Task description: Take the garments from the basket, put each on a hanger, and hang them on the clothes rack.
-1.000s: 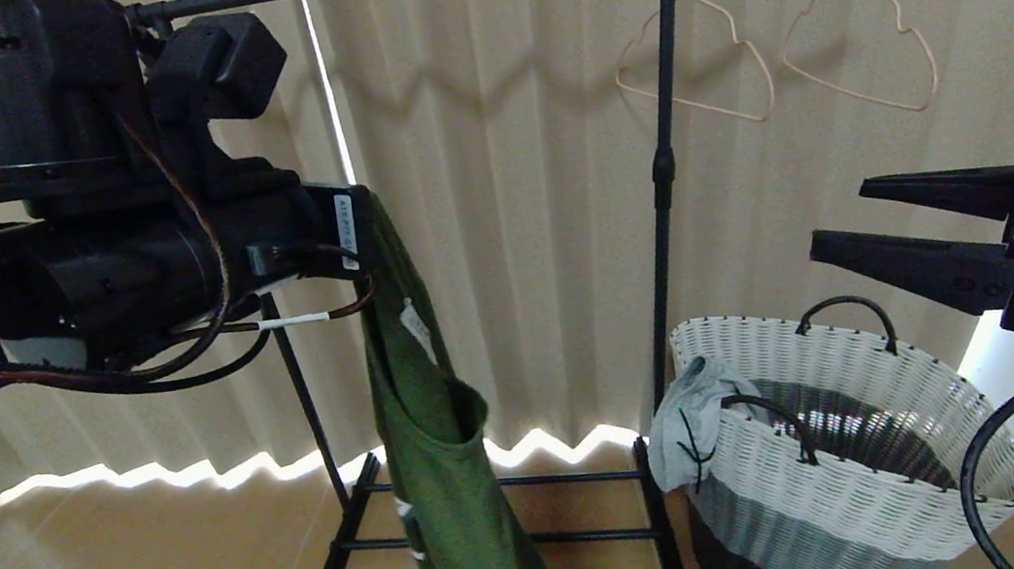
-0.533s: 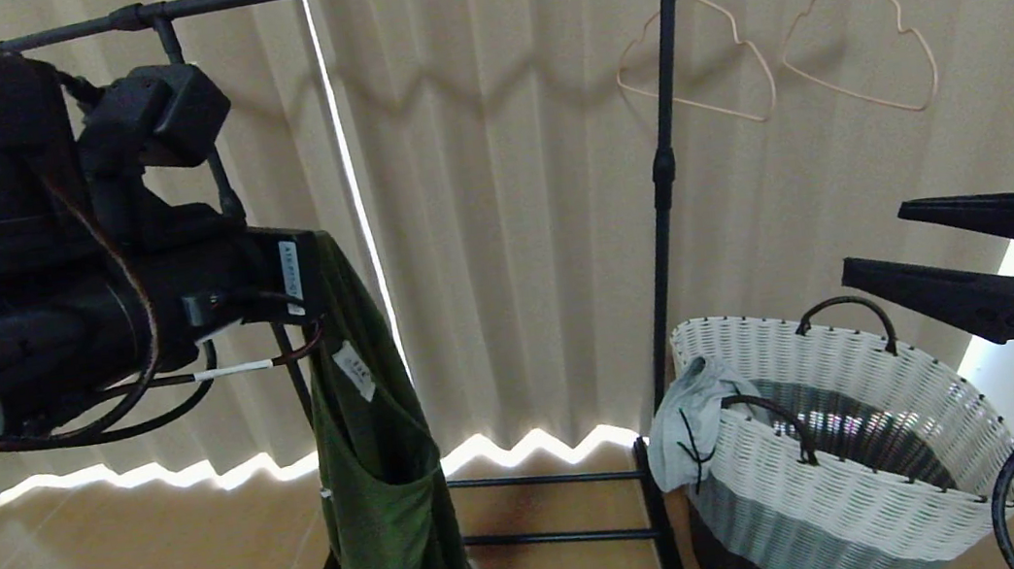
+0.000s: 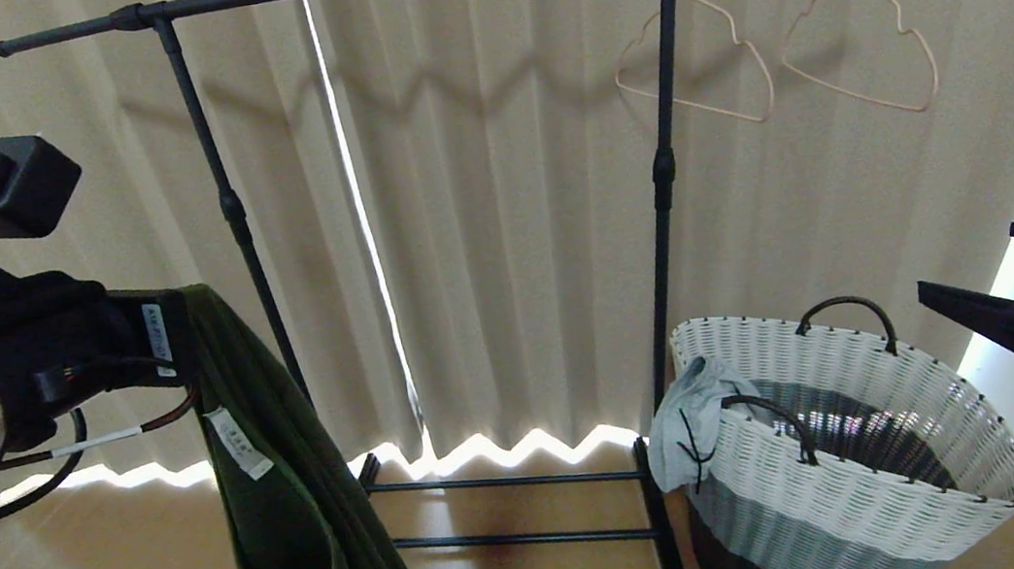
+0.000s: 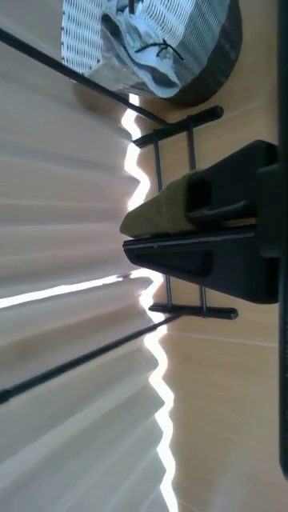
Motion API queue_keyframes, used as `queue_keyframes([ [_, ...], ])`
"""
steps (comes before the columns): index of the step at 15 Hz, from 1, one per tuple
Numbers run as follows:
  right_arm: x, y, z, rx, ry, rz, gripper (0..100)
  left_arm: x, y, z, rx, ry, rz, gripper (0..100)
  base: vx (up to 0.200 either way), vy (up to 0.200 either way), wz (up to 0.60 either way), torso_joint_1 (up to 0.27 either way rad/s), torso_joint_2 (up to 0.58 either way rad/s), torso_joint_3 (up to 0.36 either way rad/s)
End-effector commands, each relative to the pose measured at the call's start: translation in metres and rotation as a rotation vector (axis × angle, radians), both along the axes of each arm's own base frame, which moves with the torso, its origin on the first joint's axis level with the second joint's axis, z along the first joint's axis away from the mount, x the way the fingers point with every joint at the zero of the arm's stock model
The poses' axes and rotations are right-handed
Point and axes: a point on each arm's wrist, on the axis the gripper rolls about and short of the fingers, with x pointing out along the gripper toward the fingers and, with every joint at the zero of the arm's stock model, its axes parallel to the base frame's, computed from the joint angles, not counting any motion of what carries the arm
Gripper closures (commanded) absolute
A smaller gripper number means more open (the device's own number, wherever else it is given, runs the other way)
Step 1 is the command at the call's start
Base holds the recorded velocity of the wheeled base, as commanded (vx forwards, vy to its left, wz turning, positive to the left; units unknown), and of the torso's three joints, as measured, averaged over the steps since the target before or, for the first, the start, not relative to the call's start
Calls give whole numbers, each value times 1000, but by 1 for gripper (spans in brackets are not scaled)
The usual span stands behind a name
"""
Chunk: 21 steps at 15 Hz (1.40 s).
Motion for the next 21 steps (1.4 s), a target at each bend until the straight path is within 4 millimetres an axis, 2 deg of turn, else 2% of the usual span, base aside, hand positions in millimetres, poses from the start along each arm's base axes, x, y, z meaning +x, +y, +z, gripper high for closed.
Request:
queue_keyframes([
  [1,0,-2,-5,-18,15,-25,0,-10,5,4,-8,-26,9,100,0,0,0,0,0,0],
  [3,0,-2,-6,-25,21,-56,0,-13,7,5,-10,-31,12,100,0,0,0,0,0,0],
  [6,0,-4,-10,-45,34,-135,0,-18,9,-12,6,18,17,100,0,0,0,0,0,0],
  [8,1,-5,-13,-80,45,-175,0,-20,13,-9,2,7,34,100,0,0,0,0,0,0],
  [10,2,-6,-13,-90,46,-178,0,-28,16,-8,-4,-6,36,100,0,0,0,0,0,0],
  [13,1,-6,-17,-90,60,-178,0,-50,23,-25,1,19,40,100,0,0,0,0,0,0],
  [15,1,-6,-17,-90,60,-178,0,-59,26,-24,-8,-1,40,100,0,0,0,0,0,0],
  [21,-1,-5,-18,-88,60,-177,0,-66,32,-27,-7,-10,61,100,0,0,0,28,-103,-74],
])
